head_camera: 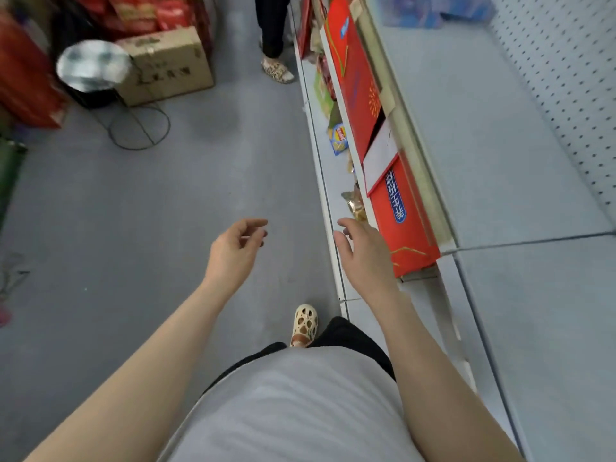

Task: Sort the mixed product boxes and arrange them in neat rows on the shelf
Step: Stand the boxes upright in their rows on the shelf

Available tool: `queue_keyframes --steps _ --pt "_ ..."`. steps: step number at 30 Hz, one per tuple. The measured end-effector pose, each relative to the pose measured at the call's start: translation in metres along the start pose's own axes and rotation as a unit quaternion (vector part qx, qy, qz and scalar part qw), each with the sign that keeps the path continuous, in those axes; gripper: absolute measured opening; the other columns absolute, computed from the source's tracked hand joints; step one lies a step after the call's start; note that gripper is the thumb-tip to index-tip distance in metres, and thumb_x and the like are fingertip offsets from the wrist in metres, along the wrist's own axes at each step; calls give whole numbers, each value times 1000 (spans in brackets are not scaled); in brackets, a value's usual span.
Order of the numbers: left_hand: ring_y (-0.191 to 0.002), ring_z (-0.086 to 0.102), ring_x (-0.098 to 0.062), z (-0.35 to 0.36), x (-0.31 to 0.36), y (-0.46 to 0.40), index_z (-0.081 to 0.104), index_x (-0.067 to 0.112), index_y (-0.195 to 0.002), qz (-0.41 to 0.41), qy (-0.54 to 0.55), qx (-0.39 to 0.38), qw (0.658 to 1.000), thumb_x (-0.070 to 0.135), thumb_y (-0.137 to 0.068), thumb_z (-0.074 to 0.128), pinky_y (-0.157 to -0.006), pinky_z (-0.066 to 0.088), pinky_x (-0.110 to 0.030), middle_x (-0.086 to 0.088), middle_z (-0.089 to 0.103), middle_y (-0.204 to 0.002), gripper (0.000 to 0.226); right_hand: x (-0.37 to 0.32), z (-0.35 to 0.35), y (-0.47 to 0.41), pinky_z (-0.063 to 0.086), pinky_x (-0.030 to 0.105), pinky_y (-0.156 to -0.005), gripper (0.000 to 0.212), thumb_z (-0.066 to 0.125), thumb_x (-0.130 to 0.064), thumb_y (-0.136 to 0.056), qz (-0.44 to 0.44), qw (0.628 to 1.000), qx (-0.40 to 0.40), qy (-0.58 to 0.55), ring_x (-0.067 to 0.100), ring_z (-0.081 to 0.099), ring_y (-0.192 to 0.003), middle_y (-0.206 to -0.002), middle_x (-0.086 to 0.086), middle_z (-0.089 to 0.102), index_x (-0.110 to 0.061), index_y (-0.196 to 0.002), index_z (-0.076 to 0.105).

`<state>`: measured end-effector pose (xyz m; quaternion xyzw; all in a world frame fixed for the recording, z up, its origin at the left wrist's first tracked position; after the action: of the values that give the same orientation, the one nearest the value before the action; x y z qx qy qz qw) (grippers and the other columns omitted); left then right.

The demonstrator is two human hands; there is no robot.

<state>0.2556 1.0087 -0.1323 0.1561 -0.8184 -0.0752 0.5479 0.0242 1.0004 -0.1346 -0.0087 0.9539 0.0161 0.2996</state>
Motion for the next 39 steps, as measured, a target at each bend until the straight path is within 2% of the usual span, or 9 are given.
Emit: queue_keyframes --steps 7,11,16,22,26,28,31,35,39 --pt "-91 66 -12 -8 59 -166 64 34 -106 6 -9 16 1000 21 -96 53 -91 53 -41 10 70 -95 19 -6 -13 -175 43 35 -90 31 48 -29 -102 1 1000 6 -4 24 57 -108 -116 7 66 -13 -126 60" --pt "-91 66 -13 -8 84 -266 63 34 -107 25 -10 -4 1000 22 -96 54 -90 54 -43 6 70 -96 19 -10 -13 -265 44 35 -92 31 48 -29 -101 23 999 30 -16 20 56 -109 -117 3 64 -15 -127 60" --pt "-94 65 -15 -15 129 -395 60 52 -94 64 -40 -67 995 35 -90 54 -90 54 -42 9 70 -99 19 -23 -17 -369 42 30 -88 27 52 -28 -100 74 990 110 -38 19 56 -105 -112 1 65 -17 -122 62" --pt "-94 65 -17 -10 205 -526 63 31 -109 138 -95 -140 976 20 -97 54 -87 50 -30 7 68 -103 19 -34 -33 -477 47 40 -94 34 49 -32 -98 130 973 187 -43 25 60 -106 -117 5 65 -13 -125 60" --pt "-87 61 -8 16 254 -602 64 28 -113 182 -119 -172 961 22 -97 54 -65 41 -5 12 65 -100 20 -15 -58 -537 45 42 -91 29 53 -26 -98 172 957 231 7 31 59 -104 -112 9 65 -12 -123 60" --pt "-82 58 1 34 278 -637 63 29 -113 203 -124 -194 952 22 -98 53 -62 38 -4 15 64 -100 20 0 -74 -567 45 42 -92 28 55 -24 -98 190 948 256 6 29 59 -105 -114 9 65 -12 -123 60" --pt "-85 58 3 64 311 -688 62 32 -113 247 -129 -215 936 22 -97 54 -71 42 -12 16 63 -105 21 28 -95 -617 44 42 -94 30 55 -25 -97 228 933 277 -13 29 58 -109 -116 11 64 -11 -124 60" --pt "-94 60 -7 103 351 -746 64 31 -113 288 -134 -223 922 20 -95 57 -86 50 -29 12 64 -108 22 54 -122 -684 44 44 -92 42 48 -38 -94 244 924 293 -5 35 58 -106 -111 14 65 -8 -120 61" --pt "-112 55 -15 134 387 -793 63 22 -123 358 -195 -222 886 22 -94 59 -95 43 -28 2 60 -121 29 78 -136 -739 38 44 -100 48 57 -38 -96 300 923 237 44 39 52 -117 -125 18 59 -10 -134 54"
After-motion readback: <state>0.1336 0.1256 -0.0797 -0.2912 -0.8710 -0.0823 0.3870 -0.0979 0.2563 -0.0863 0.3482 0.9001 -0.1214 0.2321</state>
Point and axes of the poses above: each hand's wrist, its own y-axis away from the middle knuckle, its own z-axis out of the palm, x = y × z, the point moved 2 cm from there along -y, towards the middle knuckle
